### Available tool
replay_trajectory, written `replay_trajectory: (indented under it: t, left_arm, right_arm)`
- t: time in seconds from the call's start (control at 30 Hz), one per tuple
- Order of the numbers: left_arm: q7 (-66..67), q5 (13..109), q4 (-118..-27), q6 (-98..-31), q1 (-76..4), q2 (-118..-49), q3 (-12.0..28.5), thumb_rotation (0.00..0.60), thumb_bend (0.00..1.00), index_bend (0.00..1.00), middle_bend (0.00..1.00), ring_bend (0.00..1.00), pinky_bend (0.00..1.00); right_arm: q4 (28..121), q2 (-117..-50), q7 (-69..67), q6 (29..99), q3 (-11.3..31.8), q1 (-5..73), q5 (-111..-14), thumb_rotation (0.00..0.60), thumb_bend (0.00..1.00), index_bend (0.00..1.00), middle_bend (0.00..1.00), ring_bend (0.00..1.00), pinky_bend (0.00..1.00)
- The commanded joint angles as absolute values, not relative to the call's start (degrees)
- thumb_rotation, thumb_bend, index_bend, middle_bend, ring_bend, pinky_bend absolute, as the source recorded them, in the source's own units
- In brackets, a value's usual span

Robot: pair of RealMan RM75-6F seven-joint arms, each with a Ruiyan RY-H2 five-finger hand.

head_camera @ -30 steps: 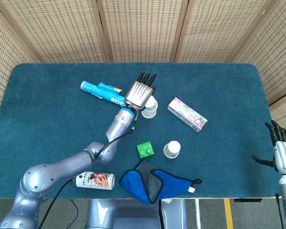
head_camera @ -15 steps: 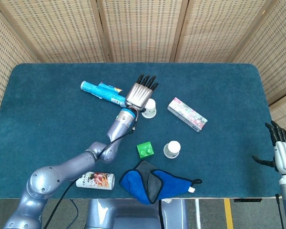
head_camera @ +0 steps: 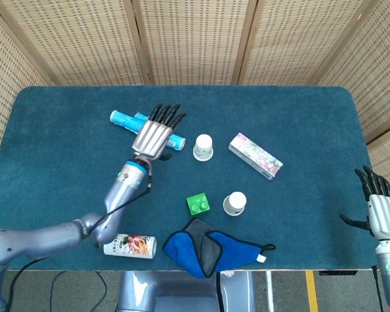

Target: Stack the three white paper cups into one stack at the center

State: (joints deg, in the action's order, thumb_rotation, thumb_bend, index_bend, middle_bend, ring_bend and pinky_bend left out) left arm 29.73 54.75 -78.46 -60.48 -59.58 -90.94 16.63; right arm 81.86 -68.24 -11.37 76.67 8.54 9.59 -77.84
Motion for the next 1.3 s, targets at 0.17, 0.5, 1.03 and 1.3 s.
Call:
replay_trajectory:
  t: [0.17,0.5,1.03,1.3]
  left_arm:
    - [26.3,61.9,-98.3,-76.4,-42.2,-73.3,8.8,0.600,0.16,0.09,0.00,0.00,0.00]
    - [19.7,69.1,-100.0,-88.3,-26.6,-67.6,-0.6,0.600,0.16,0.09,0.00,0.00,0.00]
    - [3.9,72.6,-88.2,-92.8,-14.4,-70.9,-1.0,0.600,0.16,0.10,0.00,0.00,0.00]
    - [2.5,75.4,-88.2,-91.2,-13.3,-70.3,0.2,0.600,0.16,0.10,0.00,0.00,0.00]
  right_arm:
    - [83.7,-68.3,-9.1,78.3,7.9,9.4,-79.6,0.600,0.05,0.06,0.00,0.00,0.00]
    - [85.9,-68.1,-6.2,79.4,6.7,9.2,-81.7,0.600,0.05,0.09,0.00,0.00,0.00]
    - [103.7,-70.0,16.8,69.6,7.3,18.1,-83.5,0.600,0.05,0.28,0.00,0.00,0.05]
    - [104.7,-77.8,30.8,60.3,12.3,27.4,-67.4,0.600,0.06,0.25,0.00,0.00,0.05]
